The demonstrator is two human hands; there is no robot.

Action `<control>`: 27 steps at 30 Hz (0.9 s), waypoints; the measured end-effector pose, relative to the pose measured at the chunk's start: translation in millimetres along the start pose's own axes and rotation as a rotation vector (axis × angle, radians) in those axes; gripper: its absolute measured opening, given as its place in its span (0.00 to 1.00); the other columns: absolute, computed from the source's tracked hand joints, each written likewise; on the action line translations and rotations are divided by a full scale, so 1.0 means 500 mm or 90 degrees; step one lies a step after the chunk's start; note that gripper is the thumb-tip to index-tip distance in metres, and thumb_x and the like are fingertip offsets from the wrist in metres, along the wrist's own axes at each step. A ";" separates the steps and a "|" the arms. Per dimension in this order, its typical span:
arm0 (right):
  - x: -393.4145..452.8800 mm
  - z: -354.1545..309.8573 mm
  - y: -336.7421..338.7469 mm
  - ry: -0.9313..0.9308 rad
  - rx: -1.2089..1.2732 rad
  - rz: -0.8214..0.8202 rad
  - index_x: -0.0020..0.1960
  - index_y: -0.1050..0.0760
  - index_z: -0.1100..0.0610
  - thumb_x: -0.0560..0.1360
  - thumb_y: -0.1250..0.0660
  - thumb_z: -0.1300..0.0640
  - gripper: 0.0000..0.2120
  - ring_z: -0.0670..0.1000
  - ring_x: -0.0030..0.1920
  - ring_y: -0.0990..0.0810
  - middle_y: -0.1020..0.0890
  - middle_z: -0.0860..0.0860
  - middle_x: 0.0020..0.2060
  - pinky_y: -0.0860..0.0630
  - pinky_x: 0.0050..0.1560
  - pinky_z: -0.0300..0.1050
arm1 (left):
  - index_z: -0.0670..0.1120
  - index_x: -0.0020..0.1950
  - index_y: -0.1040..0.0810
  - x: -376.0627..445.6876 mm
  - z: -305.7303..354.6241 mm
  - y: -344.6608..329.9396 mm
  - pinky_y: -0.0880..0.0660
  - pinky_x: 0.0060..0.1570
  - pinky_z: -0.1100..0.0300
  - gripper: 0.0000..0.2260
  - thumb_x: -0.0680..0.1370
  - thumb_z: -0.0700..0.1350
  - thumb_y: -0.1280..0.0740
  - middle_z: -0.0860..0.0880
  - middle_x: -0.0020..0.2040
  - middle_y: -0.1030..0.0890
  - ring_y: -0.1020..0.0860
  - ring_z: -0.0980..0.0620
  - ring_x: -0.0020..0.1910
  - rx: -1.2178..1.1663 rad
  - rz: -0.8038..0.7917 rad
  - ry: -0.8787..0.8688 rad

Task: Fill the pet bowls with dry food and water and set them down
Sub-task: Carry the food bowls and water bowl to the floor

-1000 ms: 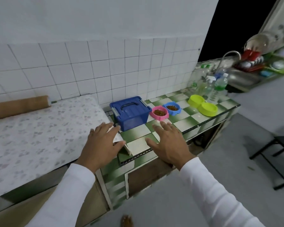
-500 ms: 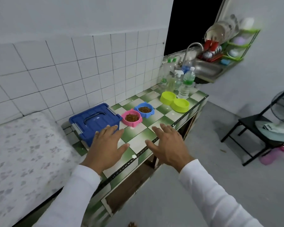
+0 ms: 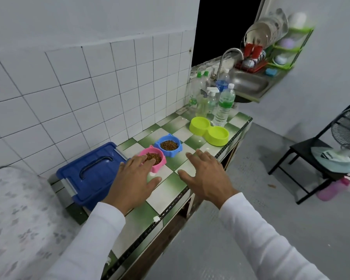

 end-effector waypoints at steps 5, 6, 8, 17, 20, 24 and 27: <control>0.067 0.029 0.001 -0.006 0.014 -0.004 0.80 0.40 0.47 0.78 0.42 0.33 0.34 0.59 0.80 0.44 0.40 0.55 0.80 0.44 0.79 0.57 | 0.50 0.77 0.32 0.067 0.006 -0.007 0.39 0.76 0.42 0.26 0.82 0.60 0.37 0.47 0.76 0.31 0.35 0.45 0.76 -0.007 0.003 -0.006; 0.079 0.036 0.001 -0.005 0.013 -0.004 0.80 0.40 0.47 0.78 0.42 0.34 0.34 0.59 0.80 0.43 0.40 0.55 0.80 0.44 0.79 0.57 | 0.51 0.77 0.32 0.079 0.007 -0.011 0.38 0.76 0.42 0.26 0.82 0.60 0.37 0.47 0.76 0.31 0.35 0.45 0.76 -0.005 0.002 -0.006; 0.108 0.054 -0.003 -0.004 0.015 -0.010 0.80 0.40 0.47 0.79 0.41 0.34 0.34 0.58 0.80 0.43 0.40 0.55 0.80 0.44 0.79 0.57 | 0.51 0.77 0.31 0.108 0.011 -0.025 0.37 0.75 0.41 0.26 0.82 0.60 0.37 0.48 0.75 0.31 0.35 0.45 0.75 -0.005 -0.003 -0.008; 0.263 0.137 -0.024 0.055 0.019 -0.037 0.80 0.40 0.46 0.78 0.41 0.34 0.34 0.58 0.79 0.42 0.39 0.55 0.80 0.43 0.78 0.57 | 0.53 0.73 0.29 0.235 0.025 -0.074 0.35 0.73 0.42 0.22 0.81 0.59 0.36 0.49 0.73 0.29 0.32 0.47 0.72 -0.011 0.008 0.064; 0.317 0.165 -0.023 0.099 0.007 -0.049 0.80 0.41 0.46 0.79 0.41 0.35 0.33 0.58 0.79 0.43 0.40 0.55 0.80 0.45 0.78 0.55 | 0.54 0.75 0.30 0.281 0.034 -0.094 0.37 0.75 0.43 0.23 0.81 0.60 0.36 0.49 0.75 0.31 0.34 0.47 0.74 -0.013 0.011 0.107; 0.379 0.204 -0.026 0.152 -0.008 -0.076 0.81 0.42 0.46 0.79 0.42 0.34 0.34 0.58 0.80 0.44 0.42 0.55 0.81 0.45 0.79 0.55 | 0.53 0.77 0.31 0.330 0.043 -0.124 0.34 0.73 0.40 0.28 0.80 0.64 0.37 0.48 0.74 0.30 0.32 0.46 0.73 -0.007 0.008 0.162; 0.420 0.225 -0.029 0.190 -0.019 -0.087 0.81 0.42 0.47 0.79 0.42 0.34 0.34 0.58 0.80 0.43 0.41 0.56 0.80 0.44 0.78 0.55 | 0.53 0.78 0.32 0.355 0.059 -0.135 0.35 0.74 0.41 0.29 0.80 0.64 0.37 0.48 0.75 0.30 0.32 0.46 0.73 -0.013 0.018 0.199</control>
Point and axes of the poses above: each hand's wrist, its own x-axis towards the middle knuckle, its own y-axis out of the back of the hand, z = x × y, the point moved 10 cm from there along x, towards the middle knuckle
